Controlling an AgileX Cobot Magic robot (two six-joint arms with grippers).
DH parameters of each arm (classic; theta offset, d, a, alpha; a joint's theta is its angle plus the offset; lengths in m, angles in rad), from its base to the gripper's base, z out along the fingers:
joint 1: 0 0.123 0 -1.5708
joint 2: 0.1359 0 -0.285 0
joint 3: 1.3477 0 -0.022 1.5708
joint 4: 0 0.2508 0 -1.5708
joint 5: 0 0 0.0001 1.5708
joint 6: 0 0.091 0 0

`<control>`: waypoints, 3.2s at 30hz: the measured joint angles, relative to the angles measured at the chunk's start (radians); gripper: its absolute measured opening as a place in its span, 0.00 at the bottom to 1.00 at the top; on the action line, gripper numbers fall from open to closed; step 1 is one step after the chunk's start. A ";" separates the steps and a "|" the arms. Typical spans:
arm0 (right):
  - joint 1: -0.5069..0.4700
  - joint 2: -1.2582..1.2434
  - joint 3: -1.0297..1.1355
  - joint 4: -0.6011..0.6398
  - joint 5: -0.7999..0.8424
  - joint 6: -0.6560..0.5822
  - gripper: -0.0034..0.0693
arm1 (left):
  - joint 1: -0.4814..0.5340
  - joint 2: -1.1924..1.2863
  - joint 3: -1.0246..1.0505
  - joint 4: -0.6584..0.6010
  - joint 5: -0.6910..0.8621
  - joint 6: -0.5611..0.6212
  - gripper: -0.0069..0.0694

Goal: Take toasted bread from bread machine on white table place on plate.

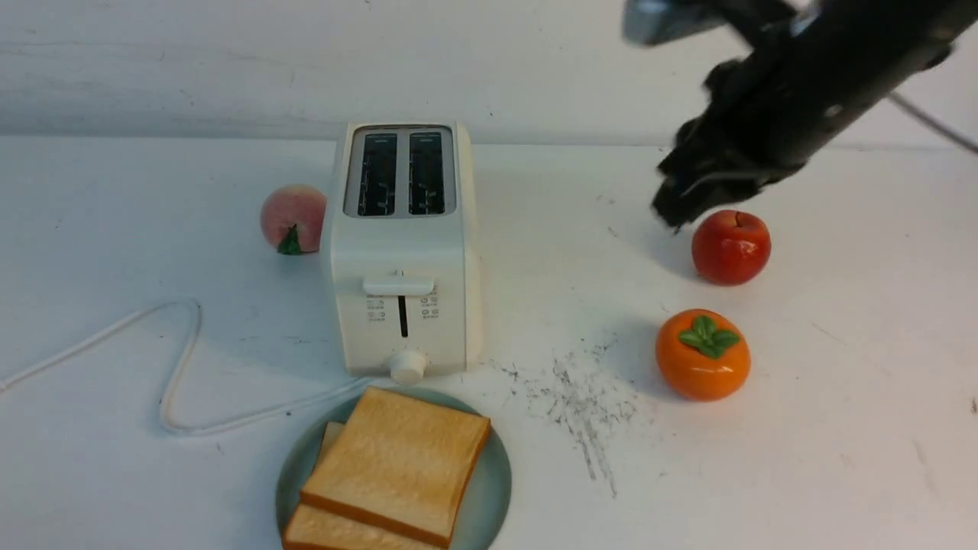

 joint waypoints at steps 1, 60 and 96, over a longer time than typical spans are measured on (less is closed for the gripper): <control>-0.011 -0.045 0.000 -0.023 0.004 0.037 0.05 | 0.000 0.000 0.000 0.003 -0.015 0.000 0.07; -0.022 -1.459 1.488 -0.115 -1.095 0.286 0.08 | 0.066 -0.001 0.314 -0.046 -0.734 0.135 0.10; -0.022 -1.461 1.490 -0.114 -1.095 0.287 0.15 | 0.377 -0.088 0.696 -0.247 -0.719 0.376 0.12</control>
